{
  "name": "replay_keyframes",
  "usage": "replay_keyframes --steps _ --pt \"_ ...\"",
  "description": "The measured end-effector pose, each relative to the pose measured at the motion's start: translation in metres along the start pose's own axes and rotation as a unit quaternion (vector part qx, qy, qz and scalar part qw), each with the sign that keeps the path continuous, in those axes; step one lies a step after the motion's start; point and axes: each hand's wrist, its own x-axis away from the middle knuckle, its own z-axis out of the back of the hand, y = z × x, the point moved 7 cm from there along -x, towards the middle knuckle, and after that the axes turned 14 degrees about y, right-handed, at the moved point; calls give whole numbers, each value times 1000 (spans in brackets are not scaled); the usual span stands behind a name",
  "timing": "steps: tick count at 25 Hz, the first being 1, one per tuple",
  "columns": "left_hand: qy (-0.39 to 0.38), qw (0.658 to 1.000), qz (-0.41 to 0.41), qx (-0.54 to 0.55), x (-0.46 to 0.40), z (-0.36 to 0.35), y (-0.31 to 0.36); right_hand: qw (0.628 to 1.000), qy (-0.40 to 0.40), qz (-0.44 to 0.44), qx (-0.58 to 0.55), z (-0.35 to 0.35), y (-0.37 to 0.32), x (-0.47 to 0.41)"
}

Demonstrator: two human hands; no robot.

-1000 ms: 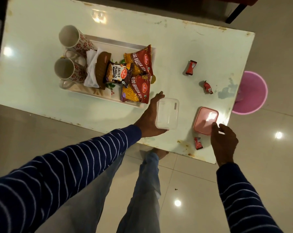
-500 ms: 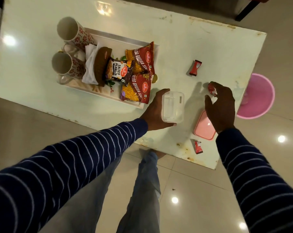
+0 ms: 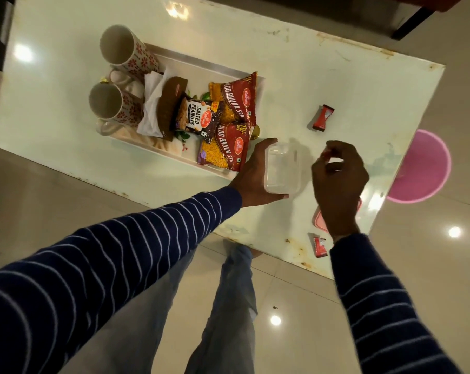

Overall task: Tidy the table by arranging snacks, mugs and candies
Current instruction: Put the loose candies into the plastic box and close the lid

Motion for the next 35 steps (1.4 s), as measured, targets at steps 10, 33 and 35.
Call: replay_keyframes --steps 10,33,35 --pt "11 1000 -17 17 -9 4 -6 995 -21 61 74 -39 1 -36" --pt "-5 1000 -6 12 3 -6 -9 977 115 -150 101 52 43 107" --pt "6 1000 -8 -3 7 -2 -11 956 65 -197 209 63 76 143"
